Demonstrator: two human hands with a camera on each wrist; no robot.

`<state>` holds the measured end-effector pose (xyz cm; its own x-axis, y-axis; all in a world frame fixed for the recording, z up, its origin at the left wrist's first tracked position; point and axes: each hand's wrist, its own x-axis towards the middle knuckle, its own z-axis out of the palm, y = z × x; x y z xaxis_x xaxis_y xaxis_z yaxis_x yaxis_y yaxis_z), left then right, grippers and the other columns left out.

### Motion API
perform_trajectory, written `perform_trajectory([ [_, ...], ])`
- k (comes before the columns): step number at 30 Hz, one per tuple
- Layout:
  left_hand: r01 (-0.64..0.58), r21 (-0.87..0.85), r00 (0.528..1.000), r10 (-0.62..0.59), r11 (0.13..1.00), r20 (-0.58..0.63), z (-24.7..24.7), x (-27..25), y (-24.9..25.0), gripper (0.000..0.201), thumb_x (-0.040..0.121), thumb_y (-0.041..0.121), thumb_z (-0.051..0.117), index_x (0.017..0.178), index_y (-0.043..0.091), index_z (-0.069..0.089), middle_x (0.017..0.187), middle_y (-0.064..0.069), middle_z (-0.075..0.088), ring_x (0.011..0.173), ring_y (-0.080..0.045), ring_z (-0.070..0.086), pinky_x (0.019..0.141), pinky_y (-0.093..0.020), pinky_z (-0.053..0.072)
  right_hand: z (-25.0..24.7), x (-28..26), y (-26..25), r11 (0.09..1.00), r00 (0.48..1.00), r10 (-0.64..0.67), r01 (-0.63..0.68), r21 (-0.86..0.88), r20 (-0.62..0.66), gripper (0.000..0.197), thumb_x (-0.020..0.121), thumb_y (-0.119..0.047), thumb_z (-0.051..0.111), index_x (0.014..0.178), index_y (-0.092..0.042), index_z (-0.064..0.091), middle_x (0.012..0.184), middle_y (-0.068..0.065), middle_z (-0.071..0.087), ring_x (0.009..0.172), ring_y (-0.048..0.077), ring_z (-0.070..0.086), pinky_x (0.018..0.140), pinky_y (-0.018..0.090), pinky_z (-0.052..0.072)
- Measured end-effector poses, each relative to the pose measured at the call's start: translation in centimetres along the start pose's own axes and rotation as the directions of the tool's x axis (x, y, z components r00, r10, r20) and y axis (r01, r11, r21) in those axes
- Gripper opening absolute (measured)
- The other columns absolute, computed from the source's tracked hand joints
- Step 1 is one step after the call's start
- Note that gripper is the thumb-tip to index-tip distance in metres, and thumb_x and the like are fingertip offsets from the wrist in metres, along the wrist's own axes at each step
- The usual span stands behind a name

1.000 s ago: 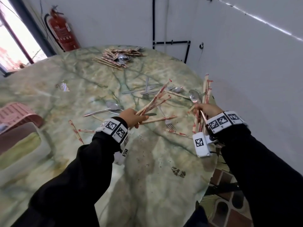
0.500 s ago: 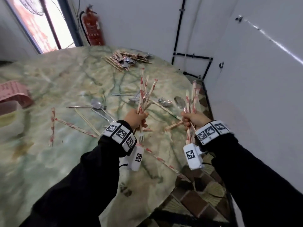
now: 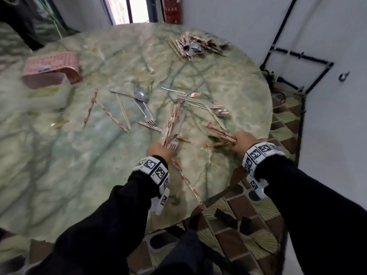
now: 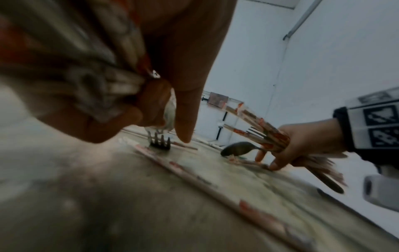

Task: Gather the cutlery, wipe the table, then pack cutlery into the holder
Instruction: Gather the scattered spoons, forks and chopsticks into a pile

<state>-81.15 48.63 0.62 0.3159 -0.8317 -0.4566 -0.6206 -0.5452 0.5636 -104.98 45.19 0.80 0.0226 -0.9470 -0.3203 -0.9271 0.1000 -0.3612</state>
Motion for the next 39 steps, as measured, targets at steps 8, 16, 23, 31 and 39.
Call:
perform_trajectory([
  [8,0.006,0.2,0.998,-0.017,0.98,0.054,2.2,-0.9,-0.2,0.044,0.075,0.034,0.075,0.102,0.0,0.064,0.106,-0.016,0.065,0.099,-0.03,0.062,0.073,-0.029,0.045,-0.5,2.2,0.1,0.977,0.994,-0.07,0.085,-0.197,0.083,0.016,0.084,-0.016,0.059,0.098,-0.011,0.066,0.102,0.017,0.067,0.099,0.032,0.063,0.081,0.031,0.047],
  [16,0.014,0.233,0.998,-0.029,0.972,0.062,0.8,0.7,0.6,0.033,0.078,0.022,0.068,0.1,-0.002,0.064,0.105,-0.018,0.065,0.098,-0.031,0.062,0.068,-0.028,0.043,-1.0,3.6,-1.0,0.97,0.988,-0.101,0.124,-0.211,0.113,0.017,0.085,-0.014,0.055,0.096,-0.013,0.068,0.103,0.015,0.067,0.098,0.03,0.062,0.081,0.029,0.046],
  [23,0.009,0.046,0.998,-0.012,0.999,0.062,-1.2,3.0,1.0,0.034,0.09,0.024,0.052,0.102,-0.006,0.063,0.09,-0.017,0.064,0.087,-0.031,0.064,0.073,-0.033,0.052,-1.8,4.8,-2.6,0.972,0.988,-0.135,0.147,-0.184,0.078,0.017,0.086,-0.021,0.059,0.098,-0.015,0.07,0.105,0.015,0.067,0.102,0.03,0.06,0.08,0.028,0.045],
  [31,-0.1,-0.182,0.995,0.097,0.978,-0.023,-2.9,5.2,2.6,0.019,0.087,0.011,0.054,0.1,-0.001,0.058,0.08,-0.014,0.061,0.075,-0.028,0.06,0.069,-0.036,0.051,-2.8,5.9,-5.0,0.966,0.974,-0.212,0.221,-0.137,0.08,0.018,0.082,-0.02,0.065,0.097,-0.012,0.071,0.103,0.014,0.067,0.103,0.028,0.06,0.083,0.027,0.043],
  [39,-0.2,-0.316,0.964,0.243,0.927,0.103,-4.0,6.1,4.3,0.016,0.091,0.01,0.054,0.076,0.012,0.047,0.067,-0.004,0.051,0.05,-0.014,0.042,0.045,-0.022,0.032,-3.5,7.3,-6.3,0.953,0.951,-0.292,0.298,-0.047,0.099,0.015,0.083,-0.019,0.066,0.093,-0.009,0.067,0.096,0.012,0.069,0.095,0.026,0.061,0.074,0.026,0.039],
])
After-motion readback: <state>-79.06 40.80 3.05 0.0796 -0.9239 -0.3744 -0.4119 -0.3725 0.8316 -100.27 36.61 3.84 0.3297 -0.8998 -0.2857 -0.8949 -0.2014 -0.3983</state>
